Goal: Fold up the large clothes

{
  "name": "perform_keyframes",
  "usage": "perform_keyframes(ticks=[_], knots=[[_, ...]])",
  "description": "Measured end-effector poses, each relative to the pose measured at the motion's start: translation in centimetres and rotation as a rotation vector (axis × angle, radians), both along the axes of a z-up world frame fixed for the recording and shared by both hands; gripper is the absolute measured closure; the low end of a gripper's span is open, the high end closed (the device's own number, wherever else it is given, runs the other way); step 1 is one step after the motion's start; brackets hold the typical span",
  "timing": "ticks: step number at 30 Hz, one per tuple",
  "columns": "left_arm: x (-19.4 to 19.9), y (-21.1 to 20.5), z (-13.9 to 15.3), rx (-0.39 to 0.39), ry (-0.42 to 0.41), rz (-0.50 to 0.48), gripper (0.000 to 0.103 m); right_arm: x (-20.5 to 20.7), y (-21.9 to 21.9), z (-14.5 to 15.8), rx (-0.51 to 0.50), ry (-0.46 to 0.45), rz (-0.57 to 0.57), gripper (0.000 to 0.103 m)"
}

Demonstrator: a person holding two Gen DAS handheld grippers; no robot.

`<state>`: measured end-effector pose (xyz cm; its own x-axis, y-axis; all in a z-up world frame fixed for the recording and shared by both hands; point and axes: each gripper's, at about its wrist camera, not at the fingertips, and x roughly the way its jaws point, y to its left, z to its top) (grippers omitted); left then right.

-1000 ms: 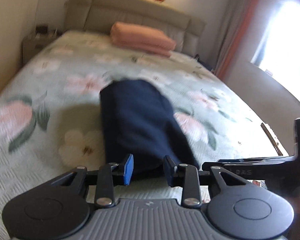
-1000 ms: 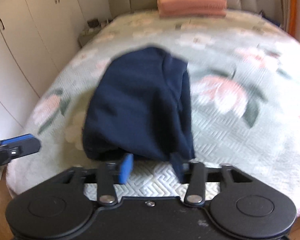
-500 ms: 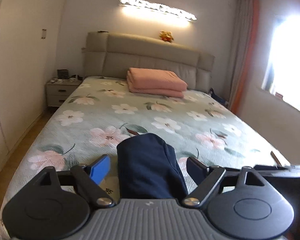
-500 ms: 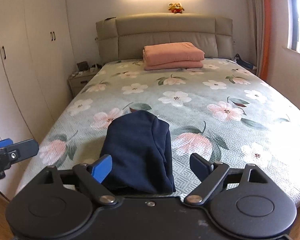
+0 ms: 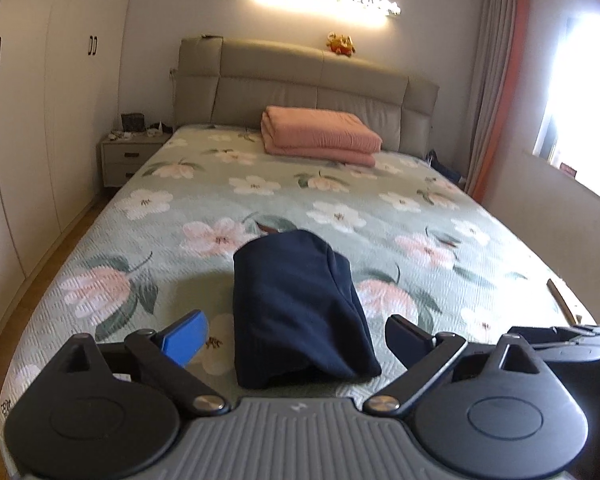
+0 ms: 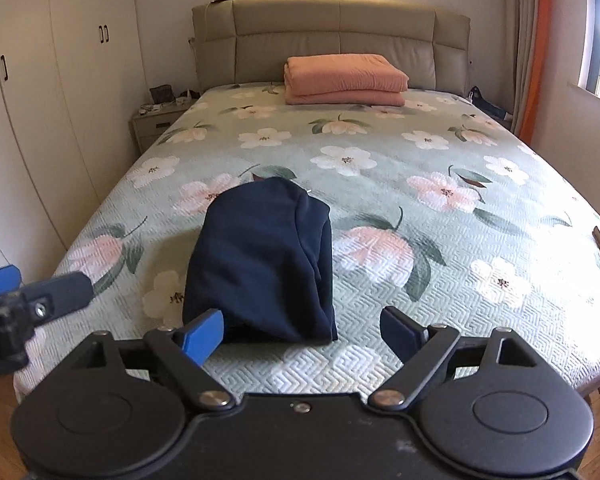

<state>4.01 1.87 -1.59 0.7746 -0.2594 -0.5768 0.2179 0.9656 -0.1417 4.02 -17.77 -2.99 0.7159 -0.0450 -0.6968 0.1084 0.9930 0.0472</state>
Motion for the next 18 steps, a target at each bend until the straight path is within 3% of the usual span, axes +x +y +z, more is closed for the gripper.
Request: perform_keyframes(ticks=[18], knots=[[0.7,0.3,-1.5,0.047,0.045,0.039,0.006,0.1,0.3,-0.6,-0.016,0.014,0.017,0.002]])
